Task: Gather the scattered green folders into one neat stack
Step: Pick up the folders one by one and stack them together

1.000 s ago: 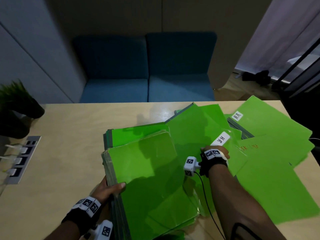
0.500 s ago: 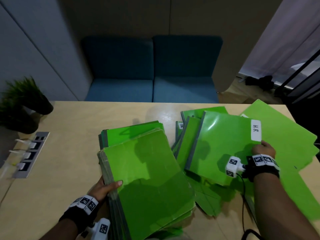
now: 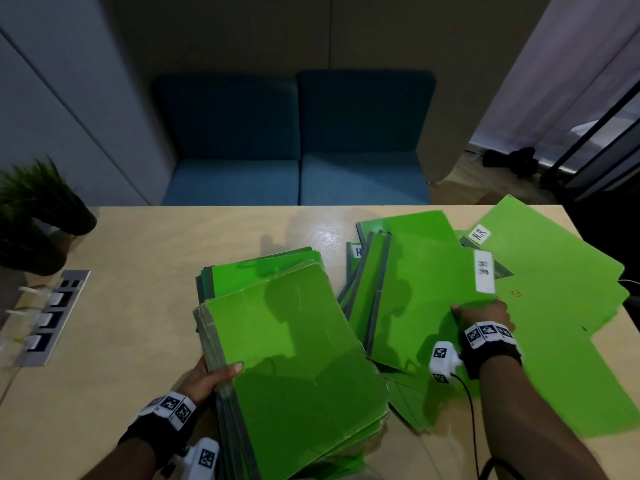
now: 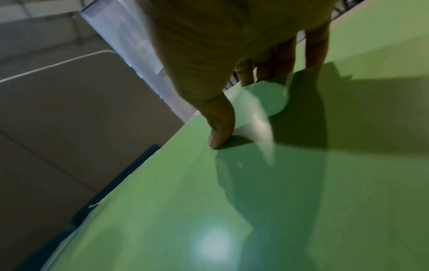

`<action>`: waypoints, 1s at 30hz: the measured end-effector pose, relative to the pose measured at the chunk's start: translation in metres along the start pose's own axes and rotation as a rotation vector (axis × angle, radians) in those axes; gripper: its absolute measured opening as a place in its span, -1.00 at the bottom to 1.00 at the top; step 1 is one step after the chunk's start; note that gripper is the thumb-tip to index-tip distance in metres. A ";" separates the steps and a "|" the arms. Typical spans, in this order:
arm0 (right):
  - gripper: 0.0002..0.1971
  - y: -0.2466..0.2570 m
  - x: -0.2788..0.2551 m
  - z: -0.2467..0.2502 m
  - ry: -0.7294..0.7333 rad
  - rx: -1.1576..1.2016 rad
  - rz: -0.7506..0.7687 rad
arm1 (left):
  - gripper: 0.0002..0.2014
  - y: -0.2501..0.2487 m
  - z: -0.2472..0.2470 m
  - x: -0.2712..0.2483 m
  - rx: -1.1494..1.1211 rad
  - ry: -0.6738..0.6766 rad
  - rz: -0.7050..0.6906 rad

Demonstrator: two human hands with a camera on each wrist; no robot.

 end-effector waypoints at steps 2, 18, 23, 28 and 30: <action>-0.13 0.005 0.006 -0.006 0.077 0.055 0.014 | 0.10 -0.013 -0.011 -0.010 -0.030 -0.004 0.026; -0.63 0.027 -0.022 -0.004 0.252 0.009 0.110 | -0.25 0.001 0.007 -0.008 0.032 -0.029 0.117; -0.62 0.103 -0.055 0.029 0.179 0.343 0.391 | -0.28 -0.010 0.004 -0.015 0.036 -0.023 0.135; -0.73 0.188 -0.075 0.069 0.223 0.693 0.606 | 0.18 0.003 0.015 -0.005 0.134 -0.072 0.063; -0.76 0.193 -0.080 0.044 0.362 0.736 0.584 | 0.23 0.016 0.021 0.007 0.184 -0.098 0.047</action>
Point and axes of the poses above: each hand's wrist, its own x-axis towards the middle knuckle, its own z-axis out of the back of the hand, y = z × x, the point moved 3 cm from there along x, towards the middle knuckle, and after that the axes turned 11 degrees about x, right-handed, at the moved point
